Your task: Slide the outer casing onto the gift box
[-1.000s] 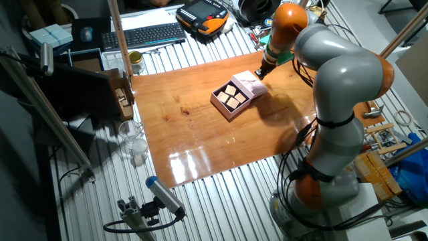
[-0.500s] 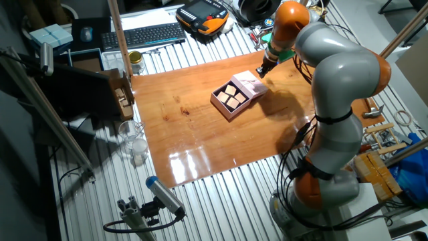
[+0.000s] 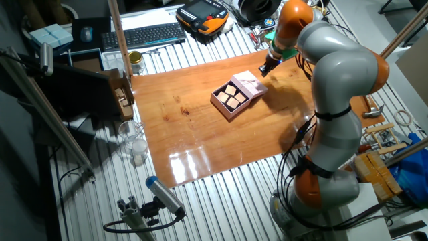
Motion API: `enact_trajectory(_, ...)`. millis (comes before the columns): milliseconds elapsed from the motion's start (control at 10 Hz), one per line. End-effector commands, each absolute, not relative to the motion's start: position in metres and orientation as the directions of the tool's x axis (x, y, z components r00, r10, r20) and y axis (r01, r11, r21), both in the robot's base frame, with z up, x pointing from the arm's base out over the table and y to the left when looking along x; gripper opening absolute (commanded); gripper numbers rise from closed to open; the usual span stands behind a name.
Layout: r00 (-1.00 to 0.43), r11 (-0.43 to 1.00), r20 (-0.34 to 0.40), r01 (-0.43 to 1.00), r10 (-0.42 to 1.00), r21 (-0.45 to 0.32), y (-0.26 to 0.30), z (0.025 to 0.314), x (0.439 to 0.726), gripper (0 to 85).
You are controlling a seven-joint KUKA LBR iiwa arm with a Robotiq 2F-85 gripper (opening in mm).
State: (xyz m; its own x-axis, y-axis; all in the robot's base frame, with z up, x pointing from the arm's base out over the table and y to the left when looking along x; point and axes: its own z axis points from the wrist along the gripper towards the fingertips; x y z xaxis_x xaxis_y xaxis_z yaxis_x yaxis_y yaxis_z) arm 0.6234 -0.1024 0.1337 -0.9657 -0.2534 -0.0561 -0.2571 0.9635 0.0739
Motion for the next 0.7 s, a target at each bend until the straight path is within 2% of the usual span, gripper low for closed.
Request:
enact_trajectory(0, -0.965, 0.963, -0.061, -0.258, -0.254, 0.073, -0.105, 0.131, 0.625, 0.0)
enact_trajectory(600, -0.976, 0.976, -0.065, -0.211, -0.207, 0.054, -0.114, 0.118, 0.629, 0.0)
